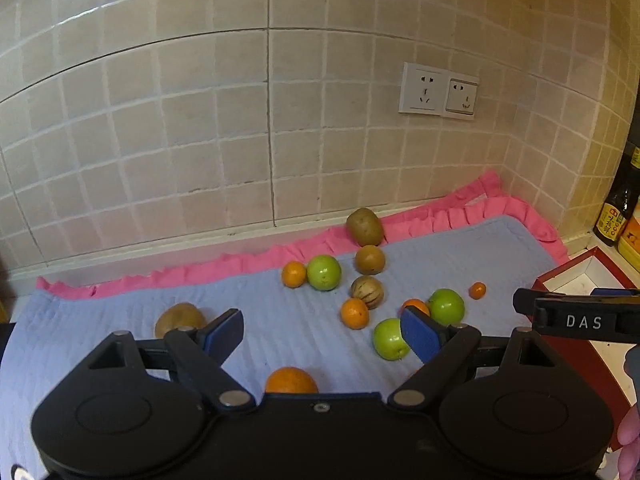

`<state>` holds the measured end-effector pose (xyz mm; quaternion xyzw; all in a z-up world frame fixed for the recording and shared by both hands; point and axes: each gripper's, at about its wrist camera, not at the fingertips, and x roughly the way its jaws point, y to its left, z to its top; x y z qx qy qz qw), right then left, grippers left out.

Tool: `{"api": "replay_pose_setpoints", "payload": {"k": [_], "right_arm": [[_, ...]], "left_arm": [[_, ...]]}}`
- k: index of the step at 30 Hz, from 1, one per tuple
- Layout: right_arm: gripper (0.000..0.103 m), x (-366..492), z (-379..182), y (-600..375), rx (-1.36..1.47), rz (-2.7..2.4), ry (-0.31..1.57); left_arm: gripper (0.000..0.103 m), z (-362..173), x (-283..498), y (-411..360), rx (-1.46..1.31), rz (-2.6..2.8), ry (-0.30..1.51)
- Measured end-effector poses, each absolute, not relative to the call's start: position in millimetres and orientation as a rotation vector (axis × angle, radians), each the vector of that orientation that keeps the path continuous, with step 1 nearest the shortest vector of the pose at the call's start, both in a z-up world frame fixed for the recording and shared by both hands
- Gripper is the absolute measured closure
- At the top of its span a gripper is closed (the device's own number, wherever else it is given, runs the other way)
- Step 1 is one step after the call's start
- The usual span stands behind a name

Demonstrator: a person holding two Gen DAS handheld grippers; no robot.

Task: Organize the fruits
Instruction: 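Move both tools toward the fruit on the blue mat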

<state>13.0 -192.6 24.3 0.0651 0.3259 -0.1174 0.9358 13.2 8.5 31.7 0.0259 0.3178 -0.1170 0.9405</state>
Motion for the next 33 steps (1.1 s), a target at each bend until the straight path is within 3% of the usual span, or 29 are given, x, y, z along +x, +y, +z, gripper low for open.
{"api": "replay_pose_setpoints", "payload": {"k": [33], "right_arm": [[0.0, 30.5, 10.0, -186.6, 0.086, -0.292, 0.731]], "left_arm": [[0.001, 5.3, 51.4, 30.1, 0.035, -0.247, 0.73]]}}
